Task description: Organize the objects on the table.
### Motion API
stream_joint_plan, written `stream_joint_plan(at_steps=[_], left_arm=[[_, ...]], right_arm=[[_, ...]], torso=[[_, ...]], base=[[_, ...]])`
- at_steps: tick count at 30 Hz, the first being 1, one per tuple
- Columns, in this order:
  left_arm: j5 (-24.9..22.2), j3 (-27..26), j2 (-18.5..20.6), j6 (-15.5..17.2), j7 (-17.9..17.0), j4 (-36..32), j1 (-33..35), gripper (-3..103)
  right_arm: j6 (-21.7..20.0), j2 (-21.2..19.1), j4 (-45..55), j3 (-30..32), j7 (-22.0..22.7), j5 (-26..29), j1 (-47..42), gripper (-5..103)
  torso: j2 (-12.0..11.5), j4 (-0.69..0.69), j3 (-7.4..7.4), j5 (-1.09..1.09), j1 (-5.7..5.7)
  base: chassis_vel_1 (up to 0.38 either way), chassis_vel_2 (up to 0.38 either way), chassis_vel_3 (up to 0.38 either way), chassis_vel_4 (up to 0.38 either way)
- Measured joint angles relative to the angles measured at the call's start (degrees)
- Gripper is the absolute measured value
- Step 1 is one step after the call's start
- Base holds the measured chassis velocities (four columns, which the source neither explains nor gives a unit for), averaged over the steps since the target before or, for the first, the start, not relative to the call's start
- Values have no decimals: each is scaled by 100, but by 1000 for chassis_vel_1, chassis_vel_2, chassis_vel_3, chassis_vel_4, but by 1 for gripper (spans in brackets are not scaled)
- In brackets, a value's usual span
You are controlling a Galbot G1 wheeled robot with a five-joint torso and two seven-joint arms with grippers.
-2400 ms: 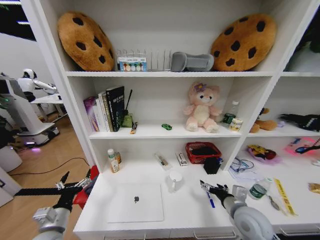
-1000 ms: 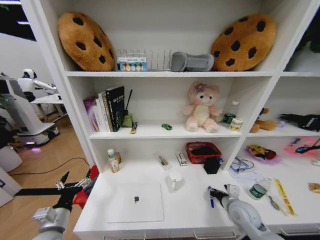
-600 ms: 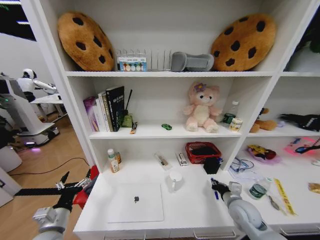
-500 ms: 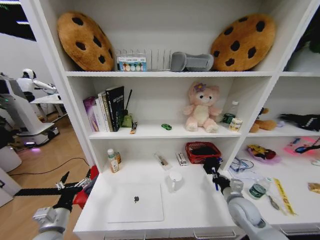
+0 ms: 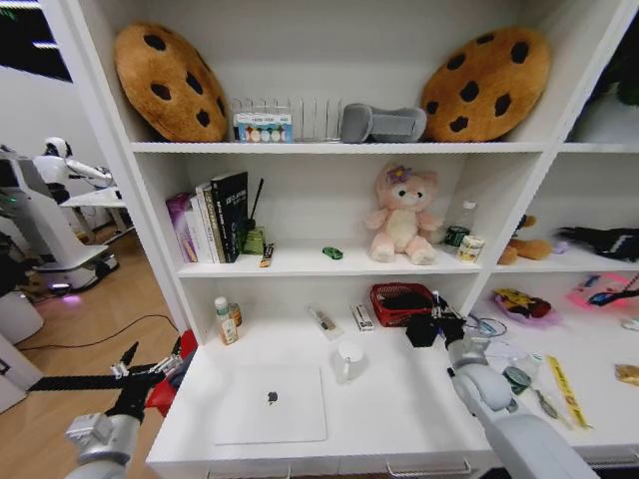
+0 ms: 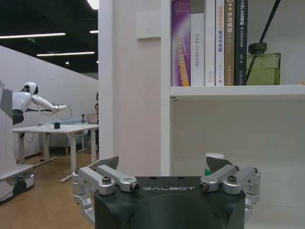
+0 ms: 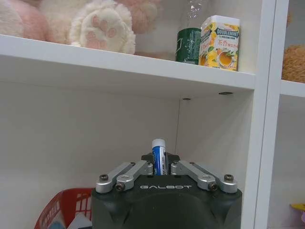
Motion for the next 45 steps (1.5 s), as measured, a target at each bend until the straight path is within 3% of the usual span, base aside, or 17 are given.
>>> stream_joint_plan(at_steps=[16, 25, 31, 32, 34, 36, 38, 39, 45], left_arm=[[0, 0, 0, 0, 1, 0, 0, 100], [0, 0, 0, 0, 1, 0, 0, 100], [0, 0, 0, 0, 1, 0, 0, 100], [0, 0, 0, 0, 1, 0, 0, 100], [0, 0, 0, 0, 1, 0, 0, 100], [-1, 0, 0, 0, 1, 0, 0, 100], [0, 0, 0, 0, 1, 0, 0, 100], [0, 0, 0, 0, 1, 0, 0, 100], [0, 0, 0, 0, 1, 0, 0, 100]], right_arm=[[266, 132, -1160, -676, -97, 3, 823, 12], [314, 180, -1077, -595, -109, -138, 521, 9], [248, 151, -703, -365, -48, -144, 172, 32], [248, 151, -703, -365, -48, -144, 172, 32], [186, 130, -421, -271, -3, -111, 2, 43], [172, 120, -328, -241, 16, -100, -48, 43], [128, 83, -79, -178, 55, -71, -179, 54], [128, 83, -79, -178, 55, -71, -179, 54], [-137, 74, 1069, 46, 314, -2, -1026, 82]], torso=[[0, -1, -1, 1, 0], [1, -1, -1, 0, 0], [1, -1, -1, 0, 0], [1, -1, -1, 0, 0], [1, -1, -1, 1, 0], [1, -2, -1, 1, -1], [1, -2, -1, 0, 0], [1, -2, -1, 0, 0], [1, -1, -1, 0, 0]], base=[[0, 0, 0, 0], [0, 0, 0, 0], [0, 0, 0, 0], [0, 0, 0, 0], [0, 0, 0, 0], [0, 0, 0, 0], [0, 0, 0, 0], [0, 0, 0, 0], [0, 0, 0, 0]])
